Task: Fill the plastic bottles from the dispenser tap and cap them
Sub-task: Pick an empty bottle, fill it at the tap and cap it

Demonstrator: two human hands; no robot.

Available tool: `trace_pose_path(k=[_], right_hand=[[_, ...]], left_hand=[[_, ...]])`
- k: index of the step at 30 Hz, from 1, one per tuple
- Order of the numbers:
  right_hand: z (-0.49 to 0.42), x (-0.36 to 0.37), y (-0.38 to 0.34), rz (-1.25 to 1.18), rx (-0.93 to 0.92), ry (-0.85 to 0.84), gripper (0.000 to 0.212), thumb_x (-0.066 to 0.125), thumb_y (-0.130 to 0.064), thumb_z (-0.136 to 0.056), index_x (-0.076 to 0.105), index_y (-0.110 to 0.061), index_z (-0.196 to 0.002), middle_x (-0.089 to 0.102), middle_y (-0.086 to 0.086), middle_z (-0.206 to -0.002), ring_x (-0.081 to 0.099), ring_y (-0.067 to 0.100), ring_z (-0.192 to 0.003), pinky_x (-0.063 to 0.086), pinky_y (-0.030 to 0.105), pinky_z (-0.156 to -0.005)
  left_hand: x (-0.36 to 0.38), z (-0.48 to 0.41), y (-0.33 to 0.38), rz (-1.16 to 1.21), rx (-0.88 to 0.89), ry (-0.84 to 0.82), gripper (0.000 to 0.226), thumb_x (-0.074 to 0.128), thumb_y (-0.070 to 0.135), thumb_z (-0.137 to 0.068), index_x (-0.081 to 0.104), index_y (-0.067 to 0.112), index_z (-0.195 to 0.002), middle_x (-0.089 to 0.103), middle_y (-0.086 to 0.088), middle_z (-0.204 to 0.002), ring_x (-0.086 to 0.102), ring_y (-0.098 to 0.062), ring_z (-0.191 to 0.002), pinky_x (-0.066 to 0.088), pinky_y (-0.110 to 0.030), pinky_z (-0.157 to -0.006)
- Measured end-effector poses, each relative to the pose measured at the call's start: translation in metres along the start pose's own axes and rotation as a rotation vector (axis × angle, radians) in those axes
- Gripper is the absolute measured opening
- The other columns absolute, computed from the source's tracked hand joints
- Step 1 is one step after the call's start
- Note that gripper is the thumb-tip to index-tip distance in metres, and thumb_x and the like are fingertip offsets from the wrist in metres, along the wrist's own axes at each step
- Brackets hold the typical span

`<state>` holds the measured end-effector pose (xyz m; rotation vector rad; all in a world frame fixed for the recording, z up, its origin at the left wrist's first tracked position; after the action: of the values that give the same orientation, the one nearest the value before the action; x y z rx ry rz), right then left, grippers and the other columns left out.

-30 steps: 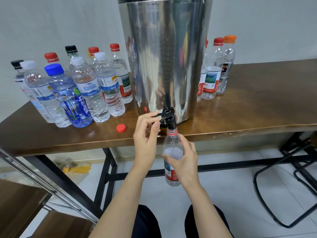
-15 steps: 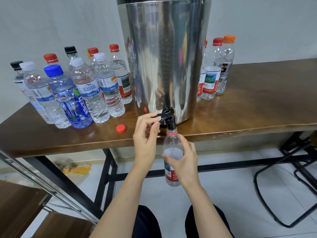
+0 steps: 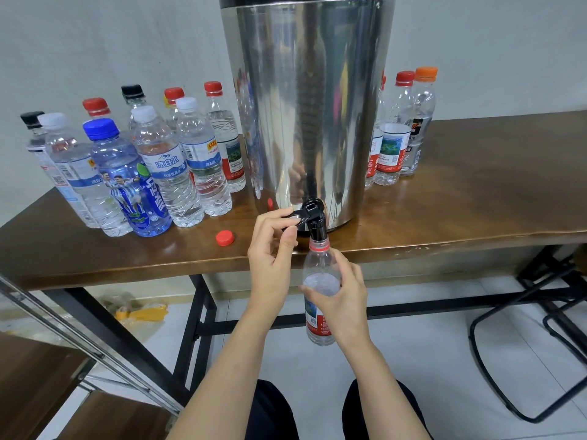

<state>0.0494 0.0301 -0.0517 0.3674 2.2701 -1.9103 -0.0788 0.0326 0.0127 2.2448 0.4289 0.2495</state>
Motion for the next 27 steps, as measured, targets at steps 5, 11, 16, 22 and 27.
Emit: trace_pose_path(k=[5, 11, 16, 22, 27], right_hand=[[-0.0003, 0.0003, 0.0004, -0.001, 0.003, -0.002, 0.082, 0.087, -0.022, -0.071, 0.045, -0.034, -0.141, 0.045, -0.008, -0.123, 0.044, 0.005, -0.113, 0.044, 0.026, -0.095], [-0.0002, -0.0001, 0.0001, 0.001, 0.0, -0.002, 0.082, 0.087, -0.022, -0.071, 0.046, -0.034, -0.141, 0.045, -0.007, -0.122, 0.044, 0.007, -0.114, 0.044, 0.028, -0.096], [-0.0008, 0.0007, 0.0011, 0.008, -0.001, -0.004, 0.083, 0.087, -0.023, -0.071, 0.045, -0.034, -0.141, 0.045, -0.007, -0.122, 0.044, 0.007, -0.115, 0.044, 0.027, -0.096], [-0.0005, -0.0005, 0.0007, 0.0, -0.003, -0.008, 0.082, 0.087, -0.023, -0.071, 0.045, -0.035, -0.141, 0.045, -0.008, -0.122, 0.044, 0.006, -0.114, 0.044, 0.027, -0.096], [-0.0005, -0.0005, -0.0003, 0.015, 0.001, -0.012, 0.083, 0.087, -0.023, -0.071, 0.044, -0.035, -0.141, 0.046, -0.007, -0.123, 0.045, 0.007, -0.115, 0.045, 0.029, -0.097]], left_hand=[[-0.0001, 0.0, -0.0005, 0.001, 0.003, -0.003, 0.012, 0.053, 0.019, -0.097, 0.065, 0.023, -0.097, 0.059, 0.018, -0.118, 0.059, -0.016, -0.107, 0.048, -0.019, -0.078], [-0.0003, 0.0002, 0.0005, -0.003, 0.002, -0.003, 0.012, 0.053, 0.018, -0.097, 0.064, 0.022, -0.095, 0.059, 0.021, -0.116, 0.058, -0.009, -0.109, 0.046, -0.015, -0.08], [-0.0004, 0.0, -0.0003, 0.0, 0.004, -0.005, 0.013, 0.054, 0.017, -0.098, 0.065, 0.024, -0.099, 0.059, 0.016, -0.118, 0.06, -0.018, -0.107, 0.049, -0.019, -0.076], [-0.0005, 0.0, -0.0007, -0.006, -0.012, 0.001, 0.012, 0.055, 0.018, -0.098, 0.066, 0.021, -0.1, 0.06, 0.013, -0.119, 0.06, -0.019, -0.107, 0.049, -0.021, -0.078], [-0.0005, 0.0002, -0.0001, 0.0, -0.014, 0.004, 0.012, 0.054, 0.023, -0.097, 0.066, 0.025, -0.101, 0.06, 0.016, -0.119, 0.06, -0.022, -0.105, 0.05, -0.023, -0.077]])
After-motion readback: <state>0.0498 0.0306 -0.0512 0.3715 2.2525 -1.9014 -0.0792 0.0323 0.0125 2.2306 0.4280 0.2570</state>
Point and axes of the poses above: each hand's wrist, its own z-axis away from the middle knuckle, its own x-axis out of the palm, y = z × x, the point moved 2 cm from there along -z, towards the middle knuckle
